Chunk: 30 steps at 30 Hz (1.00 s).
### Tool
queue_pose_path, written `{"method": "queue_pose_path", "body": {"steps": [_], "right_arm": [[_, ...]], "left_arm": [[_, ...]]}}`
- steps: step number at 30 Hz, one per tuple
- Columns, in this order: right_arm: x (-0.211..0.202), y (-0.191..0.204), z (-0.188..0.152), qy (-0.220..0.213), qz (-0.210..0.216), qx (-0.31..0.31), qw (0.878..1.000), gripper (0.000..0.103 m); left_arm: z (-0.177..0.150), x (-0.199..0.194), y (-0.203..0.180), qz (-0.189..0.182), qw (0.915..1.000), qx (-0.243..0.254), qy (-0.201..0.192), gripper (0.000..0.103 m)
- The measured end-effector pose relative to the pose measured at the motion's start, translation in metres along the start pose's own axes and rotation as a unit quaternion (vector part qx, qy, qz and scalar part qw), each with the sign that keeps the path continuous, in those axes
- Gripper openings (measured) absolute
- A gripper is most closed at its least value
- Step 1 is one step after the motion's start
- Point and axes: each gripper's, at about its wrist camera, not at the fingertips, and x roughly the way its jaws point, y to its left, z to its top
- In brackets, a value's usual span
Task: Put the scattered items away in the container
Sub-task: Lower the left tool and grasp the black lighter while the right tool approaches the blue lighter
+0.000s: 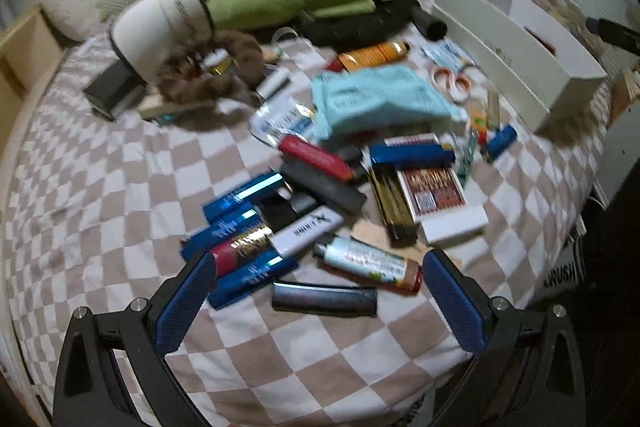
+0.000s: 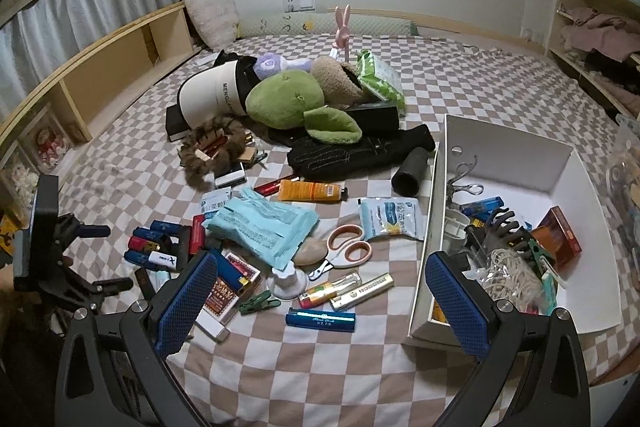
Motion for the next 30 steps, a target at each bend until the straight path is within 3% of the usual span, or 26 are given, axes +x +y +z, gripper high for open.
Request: {"method": "queue_pose_path", "body": {"steps": [3, 12, 21, 23, 30], "right_arm": [[0.008, 0.000, 0.001, 0.021, 0.004, -0.002, 1.000, 0.103], [0.061, 0.005, -0.008, 0.150, 0.036, 0.002, 0.988, 0.103], [0.095, 0.022, -0.016, 0.205, 0.049, -0.018, 0.977, 0.103], [0.105, 0.023, -0.018, 0.222, 0.054, -0.009, 0.973, 0.103], [0.131, 0.016, -0.026, 0.275, 0.068, 0.030, 0.959, 0.103]], "left_arm": [[-0.003, 0.009, -0.002, -0.007, 0.9997, 0.010, 0.019, 0.103], [-0.020, 0.034, -0.004, -0.019, 0.9972, 0.029, 0.067, 0.102], [-0.025, 0.049, -0.005, -0.012, 0.9947, 0.044, 0.092, 0.094], [-0.025, 0.053, -0.003, -0.018, 0.9941, 0.038, 0.100, 0.085], [-0.027, 0.063, 0.004, -0.021, 0.9923, 0.027, 0.119, 0.085]]}}
